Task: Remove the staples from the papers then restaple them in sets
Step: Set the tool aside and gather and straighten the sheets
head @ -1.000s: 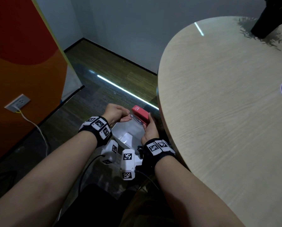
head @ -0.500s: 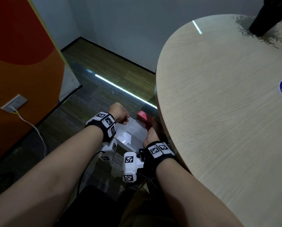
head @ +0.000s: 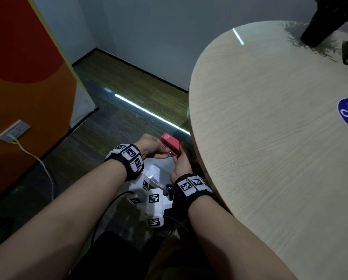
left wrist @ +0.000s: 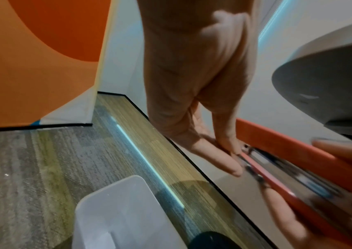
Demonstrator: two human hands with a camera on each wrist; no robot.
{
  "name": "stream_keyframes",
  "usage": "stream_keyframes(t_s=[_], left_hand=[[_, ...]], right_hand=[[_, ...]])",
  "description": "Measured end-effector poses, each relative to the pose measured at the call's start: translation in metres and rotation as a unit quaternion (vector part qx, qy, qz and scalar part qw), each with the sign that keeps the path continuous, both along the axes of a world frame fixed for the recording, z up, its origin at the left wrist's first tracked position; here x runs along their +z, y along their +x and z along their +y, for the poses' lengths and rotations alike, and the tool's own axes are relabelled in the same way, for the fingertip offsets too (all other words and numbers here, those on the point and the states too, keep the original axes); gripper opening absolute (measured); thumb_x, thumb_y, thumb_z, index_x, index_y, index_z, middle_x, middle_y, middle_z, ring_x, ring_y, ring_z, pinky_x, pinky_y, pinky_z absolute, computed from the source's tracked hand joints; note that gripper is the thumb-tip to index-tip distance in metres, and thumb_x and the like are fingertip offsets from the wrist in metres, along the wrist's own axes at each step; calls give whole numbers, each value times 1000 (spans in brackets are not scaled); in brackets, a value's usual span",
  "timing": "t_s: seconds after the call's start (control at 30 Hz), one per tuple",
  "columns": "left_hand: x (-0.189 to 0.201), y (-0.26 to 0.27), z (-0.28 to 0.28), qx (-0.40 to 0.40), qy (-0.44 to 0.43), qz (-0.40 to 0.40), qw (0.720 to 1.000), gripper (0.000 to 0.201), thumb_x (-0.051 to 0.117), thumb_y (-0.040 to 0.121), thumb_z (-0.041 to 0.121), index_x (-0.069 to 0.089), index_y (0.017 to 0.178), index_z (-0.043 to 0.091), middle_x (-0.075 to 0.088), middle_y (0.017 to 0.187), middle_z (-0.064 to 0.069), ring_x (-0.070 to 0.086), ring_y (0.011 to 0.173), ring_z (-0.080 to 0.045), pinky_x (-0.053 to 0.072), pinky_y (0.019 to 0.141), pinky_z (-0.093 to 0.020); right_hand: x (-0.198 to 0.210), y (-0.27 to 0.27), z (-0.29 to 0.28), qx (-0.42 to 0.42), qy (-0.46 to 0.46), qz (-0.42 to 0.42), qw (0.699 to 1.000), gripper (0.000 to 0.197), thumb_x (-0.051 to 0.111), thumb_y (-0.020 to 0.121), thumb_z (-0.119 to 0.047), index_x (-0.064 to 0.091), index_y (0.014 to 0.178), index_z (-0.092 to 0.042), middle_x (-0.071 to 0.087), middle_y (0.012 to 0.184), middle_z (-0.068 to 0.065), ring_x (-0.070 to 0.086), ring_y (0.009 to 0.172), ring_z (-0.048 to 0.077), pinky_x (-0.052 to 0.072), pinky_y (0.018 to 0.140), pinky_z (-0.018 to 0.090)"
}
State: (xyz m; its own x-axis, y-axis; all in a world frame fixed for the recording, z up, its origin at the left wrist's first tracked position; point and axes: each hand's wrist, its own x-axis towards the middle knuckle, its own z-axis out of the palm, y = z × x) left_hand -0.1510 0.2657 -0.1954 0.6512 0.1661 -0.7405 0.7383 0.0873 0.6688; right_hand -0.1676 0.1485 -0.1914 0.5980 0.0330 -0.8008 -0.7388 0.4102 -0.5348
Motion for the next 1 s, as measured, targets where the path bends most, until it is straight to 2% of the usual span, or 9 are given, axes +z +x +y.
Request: stream_keyframes(t_s=[0.1, 0.2, 0.3, 0.37, 0.43, 0.57, 0.67, 0.9, 1.0], left_hand=[[5, -1, 14, 49, 29, -5, 998, 2, 65, 82, -10, 63, 83, -10, 67, 73, -23, 67, 48, -18, 57, 48, -21], [7, -6, 28, 64, 95, -11, 993, 9, 63, 89, -1, 62, 83, -8, 67, 65, -17, 65, 45, -15, 55, 49, -24], [6, -7, 41, -25, 202, -17, 979, 30, 70, 87, 22, 68, 106, -2, 73, 101, -15, 69, 92, -24, 51, 81, -31], [11, -10, 48, -70, 201, 12, 977, 56, 74, 80, 37, 61, 123, 2, 66, 122, -15, 60, 115, -29, 45, 101, -42], [22, -14, 51, -73, 120, 53, 989, 74, 75, 75, 48, 54, 128, 2, 65, 119, -20, 64, 109, -33, 51, 95, -50], [54, -18, 54, 23, -51, -12, 998, 56, 71, 81, 25, 56, 120, -12, 63, 117, -31, 70, 93, -29, 58, 80, -37], [83, -17, 64, 56, -53, -73, 994, 53, 74, 74, 21, 59, 115, -8, 65, 117, -28, 69, 100, -28, 57, 83, -35], [156, -4, 69, 112, -24, -210, 971, 45, 62, 91, 13, 49, 131, -4, 66, 105, -17, 73, 74, -15, 61, 65, -31], [180, 6, 56, 128, -46, -256, 957, 44, 61, 92, 14, 49, 130, -5, 66, 105, -19, 74, 76, -17, 60, 61, -30]], right_hand=[[10, -2, 0, -2, 3, -8, 1000, 35, 49, 102, -30, 64, 110, 0, 59, 80, 9, 52, 61, 9, 40, 34, 10], [-3, -3, 8, -31, -1, 4, 1000, 37, 63, 93, -39, 67, 103, -3, 68, 89, 9, 64, 67, 16, 52, 46, 19], [-8, -7, 24, -44, -74, 1, 996, 45, 77, 71, -52, 71, 94, -13, 73, 91, 6, 71, 82, 25, 59, 82, 41], [-3, -6, 29, -43, -114, -27, 992, 41, 80, 69, -45, 70, 92, -12, 74, 92, 6, 71, 85, 27, 57, 86, 46], [16, -8, 33, -37, -121, -56, 990, 39, 81, 76, -27, 67, 106, -5, 71, 102, 7, 69, 93, 25, 56, 91, 42], [40, -9, 45, -20, -64, -103, 992, 56, 82, 74, -8, 54, 122, -4, 64, 116, 14, 65, 103, 25, 53, 97, 39], [61, -7, 57, 45, -51, -148, 987, 51, 83, 75, -13, 55, 117, -9, 63, 110, 8, 64, 98, 19, 53, 94, 35], [126, 18, 62, 157, -99, -317, 930, 43, 75, 85, -18, 54, 121, -6, 55, 98, -3, 53, 83, 7, 41, 77, 17], [155, 32, 48, 179, -154, -399, 886, 42, 75, 84, -24, 59, 119, -6, 63, 102, 3, 59, 89, 14, 46, 81, 23]])
